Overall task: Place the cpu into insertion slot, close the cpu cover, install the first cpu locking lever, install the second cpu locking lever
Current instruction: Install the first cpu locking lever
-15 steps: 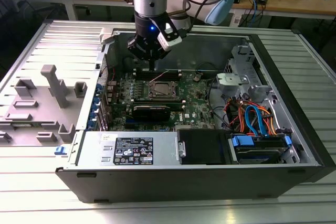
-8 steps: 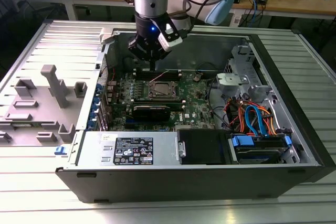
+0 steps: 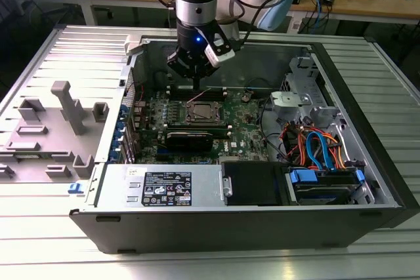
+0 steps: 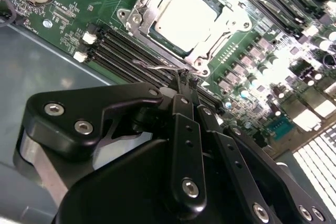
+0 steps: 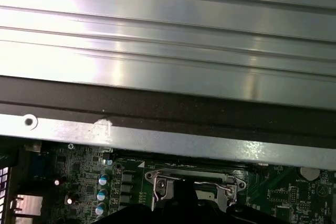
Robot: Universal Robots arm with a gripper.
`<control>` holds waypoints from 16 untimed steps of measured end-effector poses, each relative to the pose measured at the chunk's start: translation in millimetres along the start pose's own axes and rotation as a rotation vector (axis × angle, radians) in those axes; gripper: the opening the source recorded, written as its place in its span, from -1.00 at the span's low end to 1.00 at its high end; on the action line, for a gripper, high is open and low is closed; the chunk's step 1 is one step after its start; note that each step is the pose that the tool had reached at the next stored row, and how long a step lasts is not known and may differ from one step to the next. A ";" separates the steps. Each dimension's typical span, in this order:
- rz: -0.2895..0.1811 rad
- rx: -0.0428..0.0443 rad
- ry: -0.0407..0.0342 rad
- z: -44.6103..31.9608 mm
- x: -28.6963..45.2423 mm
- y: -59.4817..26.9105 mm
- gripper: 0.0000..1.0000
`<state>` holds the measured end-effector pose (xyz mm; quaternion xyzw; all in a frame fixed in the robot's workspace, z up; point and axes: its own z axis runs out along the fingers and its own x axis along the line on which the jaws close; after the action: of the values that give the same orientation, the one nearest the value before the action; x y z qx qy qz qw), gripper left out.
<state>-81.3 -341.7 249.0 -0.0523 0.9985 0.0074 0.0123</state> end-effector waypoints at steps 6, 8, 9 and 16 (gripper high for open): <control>0.070 0.0017 -0.0009 5.4 -1.2 -0.1 -0.79; 0.086 0.0021 -0.0009 7.3 -1.9 -0.2 -0.79; 0.088 0.0022 -0.0009 8.0 -2.1 -0.2 -0.79; 0.088 0.0021 -0.0010 13.6 -4.0 -0.1 -0.79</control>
<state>-77.0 -341.1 235.4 -0.0082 0.9999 0.0069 0.0125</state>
